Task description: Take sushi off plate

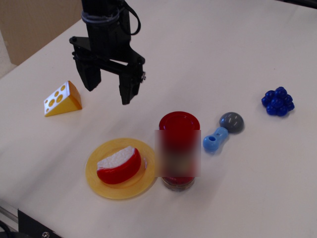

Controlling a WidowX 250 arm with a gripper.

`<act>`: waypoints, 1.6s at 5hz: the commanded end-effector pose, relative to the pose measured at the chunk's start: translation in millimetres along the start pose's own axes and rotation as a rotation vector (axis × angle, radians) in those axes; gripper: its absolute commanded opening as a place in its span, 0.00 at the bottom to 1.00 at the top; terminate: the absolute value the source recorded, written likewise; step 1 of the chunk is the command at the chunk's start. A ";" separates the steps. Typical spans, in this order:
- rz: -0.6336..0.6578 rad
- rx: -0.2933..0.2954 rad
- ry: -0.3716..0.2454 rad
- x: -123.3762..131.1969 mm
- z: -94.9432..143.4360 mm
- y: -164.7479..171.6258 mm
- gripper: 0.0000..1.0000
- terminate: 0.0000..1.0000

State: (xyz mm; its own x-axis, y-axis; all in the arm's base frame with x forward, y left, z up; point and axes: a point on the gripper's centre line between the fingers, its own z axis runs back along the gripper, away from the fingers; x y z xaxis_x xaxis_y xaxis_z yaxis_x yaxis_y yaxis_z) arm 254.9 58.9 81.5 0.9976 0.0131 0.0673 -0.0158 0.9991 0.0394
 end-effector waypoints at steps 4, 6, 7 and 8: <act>-0.294 0.034 0.059 -76.8 -32.8 -47.0 1.00 0.00; -0.283 0.081 0.071 -69.3 -42.4 -34.6 1.00 0.00; -0.285 0.074 0.089 -61.8 -52.9 -33.7 1.00 0.00; -0.288 0.047 0.113 -60.8 -67.1 -32.5 1.00 0.00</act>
State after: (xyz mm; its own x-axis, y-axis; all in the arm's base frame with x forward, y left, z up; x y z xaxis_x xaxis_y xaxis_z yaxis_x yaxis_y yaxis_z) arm 195.6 21.4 3.4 0.9612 -0.2606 -0.0908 0.2676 0.9605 0.0758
